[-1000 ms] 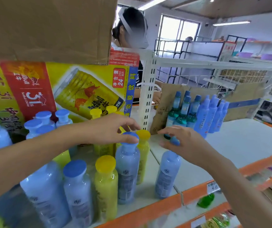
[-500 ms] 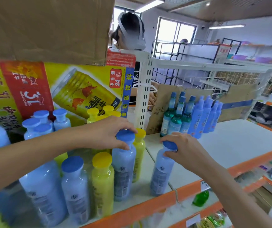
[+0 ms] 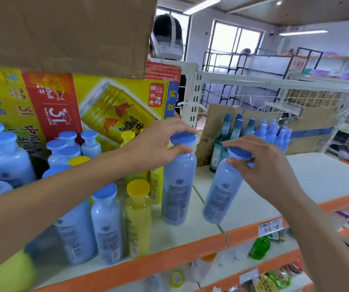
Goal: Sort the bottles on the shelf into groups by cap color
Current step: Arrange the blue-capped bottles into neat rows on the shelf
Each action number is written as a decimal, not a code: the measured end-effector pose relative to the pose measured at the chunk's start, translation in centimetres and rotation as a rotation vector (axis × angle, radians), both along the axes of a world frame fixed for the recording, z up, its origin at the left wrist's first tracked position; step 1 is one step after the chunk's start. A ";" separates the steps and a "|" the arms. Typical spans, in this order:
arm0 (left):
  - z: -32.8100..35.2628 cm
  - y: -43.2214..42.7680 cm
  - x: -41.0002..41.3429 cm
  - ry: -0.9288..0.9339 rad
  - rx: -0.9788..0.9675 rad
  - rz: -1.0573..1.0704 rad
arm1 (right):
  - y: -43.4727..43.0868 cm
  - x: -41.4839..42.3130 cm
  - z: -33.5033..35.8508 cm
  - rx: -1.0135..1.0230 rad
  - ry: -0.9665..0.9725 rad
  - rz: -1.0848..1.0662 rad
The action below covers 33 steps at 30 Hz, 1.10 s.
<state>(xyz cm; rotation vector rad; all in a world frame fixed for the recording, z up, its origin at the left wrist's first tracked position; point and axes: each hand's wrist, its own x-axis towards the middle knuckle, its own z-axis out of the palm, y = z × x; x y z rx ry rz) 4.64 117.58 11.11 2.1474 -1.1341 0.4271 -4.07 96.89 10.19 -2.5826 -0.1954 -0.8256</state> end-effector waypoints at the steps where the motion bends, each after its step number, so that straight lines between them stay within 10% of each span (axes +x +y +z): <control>1: 0.3 0.0 -0.6 -0.017 -0.037 -0.014 | 0.1 -0.5 0.3 0.012 -0.013 -0.003; 33: 1.5 19.7 -15.8 0.123 -0.115 0.004 | 18.7 -10.9 2.1 -0.001 -0.004 0.240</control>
